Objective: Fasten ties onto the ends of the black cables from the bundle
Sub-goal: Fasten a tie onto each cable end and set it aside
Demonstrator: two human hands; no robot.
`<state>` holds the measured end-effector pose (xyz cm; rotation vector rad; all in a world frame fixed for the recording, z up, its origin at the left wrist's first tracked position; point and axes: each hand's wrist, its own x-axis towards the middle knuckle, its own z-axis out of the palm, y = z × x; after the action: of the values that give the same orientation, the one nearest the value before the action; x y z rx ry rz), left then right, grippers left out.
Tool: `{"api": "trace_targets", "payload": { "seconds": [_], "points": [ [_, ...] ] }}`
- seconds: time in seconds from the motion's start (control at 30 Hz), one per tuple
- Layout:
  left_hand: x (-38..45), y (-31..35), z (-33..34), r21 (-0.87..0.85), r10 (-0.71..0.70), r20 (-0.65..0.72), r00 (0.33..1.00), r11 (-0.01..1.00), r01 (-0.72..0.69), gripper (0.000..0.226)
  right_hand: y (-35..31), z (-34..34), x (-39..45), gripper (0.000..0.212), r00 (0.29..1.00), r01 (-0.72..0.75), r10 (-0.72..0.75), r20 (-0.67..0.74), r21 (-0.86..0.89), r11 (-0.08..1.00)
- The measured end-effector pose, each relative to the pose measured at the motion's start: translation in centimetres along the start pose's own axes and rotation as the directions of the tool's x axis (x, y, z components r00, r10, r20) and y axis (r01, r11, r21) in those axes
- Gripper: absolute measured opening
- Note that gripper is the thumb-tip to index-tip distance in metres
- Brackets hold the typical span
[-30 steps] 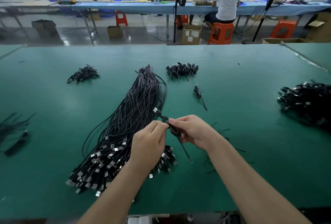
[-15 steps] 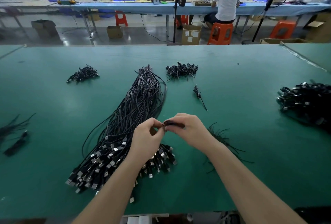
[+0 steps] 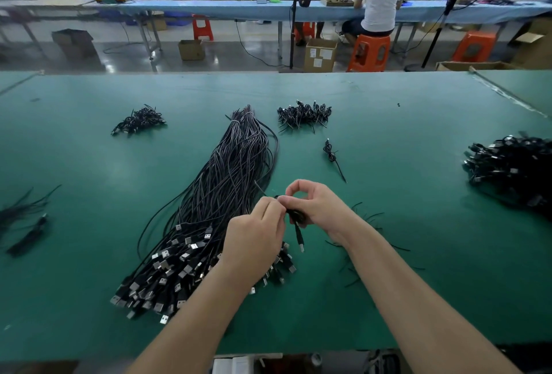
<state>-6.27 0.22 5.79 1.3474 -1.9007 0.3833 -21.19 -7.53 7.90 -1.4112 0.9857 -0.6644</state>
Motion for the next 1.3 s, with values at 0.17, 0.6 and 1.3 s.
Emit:
{"api": "trace_targets", "payload": {
  "seconds": [0.17, 0.6, 1.3],
  "points": [
    [0.3, -0.1, 0.0, -0.367, -0.446, 0.138, 0.885, 0.807, 0.464, 0.008, 0.2, -0.3, -0.2, 0.011, 0.996, 0.052, -0.062, 0.057, 0.157, 0.986],
    [1.0, -1.5, 0.0, -0.28, -0.448, 0.415, 0.792, 0.765, 0.58, 0.014, 1.5, -0.3, -0.2, 0.027, 0.995, 0.099, -0.093, 0.034, -0.328, 0.939],
    [-3.0, -9.8, 4.8, 0.431, -0.574, 0.363, 0.734, 0.802, 0.414, 0.047, 5.2, 0.3, 3.4, 0.049, 0.947, -0.291, 0.172, -0.27, -0.501, 0.815]
  ]
}}
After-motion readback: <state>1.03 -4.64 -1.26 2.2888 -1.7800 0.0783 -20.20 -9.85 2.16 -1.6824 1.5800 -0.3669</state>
